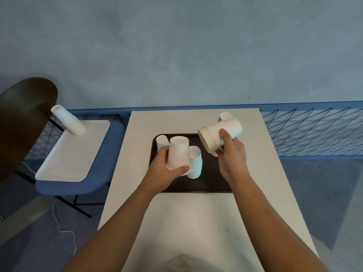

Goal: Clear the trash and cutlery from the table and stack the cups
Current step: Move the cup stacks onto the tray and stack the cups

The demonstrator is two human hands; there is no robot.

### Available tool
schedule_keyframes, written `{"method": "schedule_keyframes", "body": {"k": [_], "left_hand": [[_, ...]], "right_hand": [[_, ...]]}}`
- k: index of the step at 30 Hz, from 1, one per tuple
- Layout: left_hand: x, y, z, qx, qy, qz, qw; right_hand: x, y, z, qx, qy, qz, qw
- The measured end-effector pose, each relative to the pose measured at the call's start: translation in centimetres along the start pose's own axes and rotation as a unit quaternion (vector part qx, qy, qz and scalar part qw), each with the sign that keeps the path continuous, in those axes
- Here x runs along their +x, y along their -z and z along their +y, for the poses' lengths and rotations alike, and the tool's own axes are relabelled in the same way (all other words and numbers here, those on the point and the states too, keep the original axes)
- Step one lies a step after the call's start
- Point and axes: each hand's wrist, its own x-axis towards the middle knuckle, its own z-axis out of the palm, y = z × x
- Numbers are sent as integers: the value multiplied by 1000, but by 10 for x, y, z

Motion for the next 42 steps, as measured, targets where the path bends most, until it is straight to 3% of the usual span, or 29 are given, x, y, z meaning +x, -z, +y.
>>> {"method": "schedule_keyframes", "body": {"k": [5, 11, 16, 25, 28, 31, 34, 37, 42], "left_hand": [[30, -8, 18, -44, -16, 22, 999], [67, -30, 11, -27, -29, 2, 999], [78, -53, -15, 44, -21, -34, 998], [80, -70, -54, 70, 28, -48, 996], [78, -69, -51, 60, 37, -54, 996], [72, -64, -51, 44, 48, -57, 996], [61, -55, -51, 32, 58, -47, 997], [51, -46, -55, 7, 49, -28, 998], [38, -31, -53, 0, 35, -21, 999]], "right_hand": [[3, 27, 5, 109, -83, 67, 988], [-11, 56, 17, 134, -137, 105, 976], [-16, 71, 24, 157, -159, 129, 966], [-6, 61, 27, 143, -141, 118, 973], [3, 46, 27, 52, -73, 108, 990], [9, 24, 24, -145, 28, 108, 983], [14, 3, 25, -311, 104, 63, 943], [20, -9, 39, -384, 150, 4, 911], [36, -8, 76, -523, 187, -63, 829]]}}
